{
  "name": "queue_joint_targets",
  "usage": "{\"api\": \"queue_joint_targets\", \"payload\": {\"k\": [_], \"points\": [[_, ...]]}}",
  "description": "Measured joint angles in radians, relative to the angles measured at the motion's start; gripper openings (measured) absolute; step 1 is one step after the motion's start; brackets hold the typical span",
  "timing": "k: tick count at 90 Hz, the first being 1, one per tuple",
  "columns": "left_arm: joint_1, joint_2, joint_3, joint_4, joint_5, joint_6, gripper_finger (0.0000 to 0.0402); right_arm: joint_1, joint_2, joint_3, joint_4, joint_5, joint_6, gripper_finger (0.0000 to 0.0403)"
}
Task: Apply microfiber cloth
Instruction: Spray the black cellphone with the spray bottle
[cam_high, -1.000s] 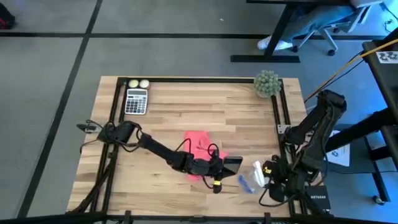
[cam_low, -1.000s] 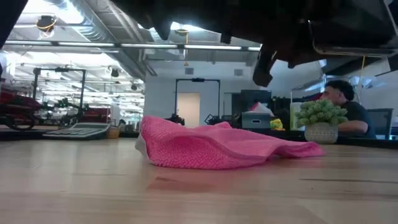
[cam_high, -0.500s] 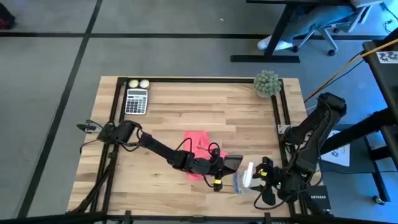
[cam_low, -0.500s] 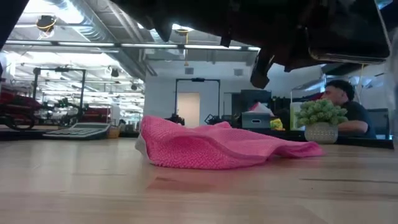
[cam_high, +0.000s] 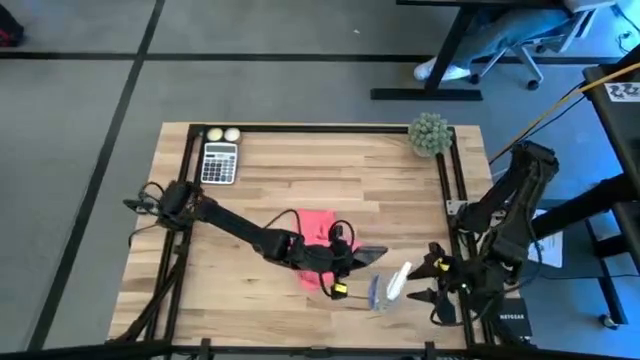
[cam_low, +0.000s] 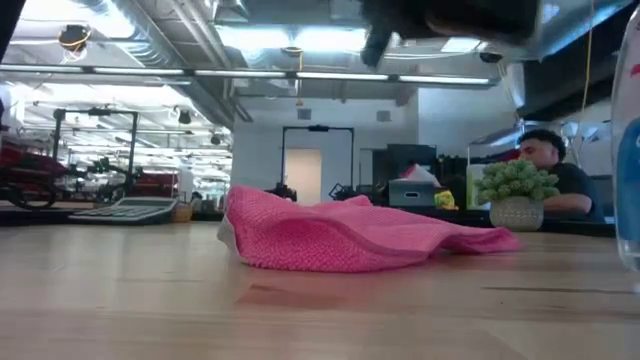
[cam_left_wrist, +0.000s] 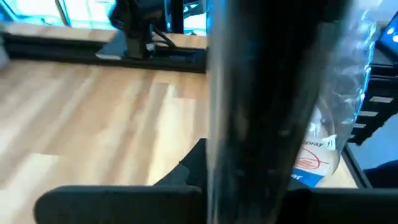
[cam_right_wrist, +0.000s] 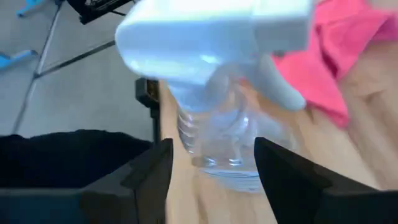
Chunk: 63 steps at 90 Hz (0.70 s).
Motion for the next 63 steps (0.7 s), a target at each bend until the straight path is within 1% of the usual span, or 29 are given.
{"api": "queue_joint_targets", "payload": {"k": [10,24,33,43,63], "points": [[0.012,-0.057,-0.001,-0.051,-0.005,0.034,0.0020,-0.008,0.002,0.000,0.001,0.047,-0.002,0.0211],[0.018,-0.087,-0.002,-0.079,-0.007,0.042,0.0021,-0.036,0.005,-0.001,-0.030,0.082,0.043,0.0219],[0.017,-0.090,-0.002,-0.092,-0.004,0.040,0.0026,-0.056,0.004,-0.001,-0.064,0.087,0.055,0.0243],[0.017,-0.088,-0.003,-0.127,-0.005,0.025,0.0020,-0.091,0.005,-0.002,-0.073,0.094,0.042,0.0276],[0.018,-0.087,-0.003,-0.134,-0.005,0.023,0.0020,-0.158,0.004,-0.002,-0.081,0.092,-0.108,0.0327]]}}
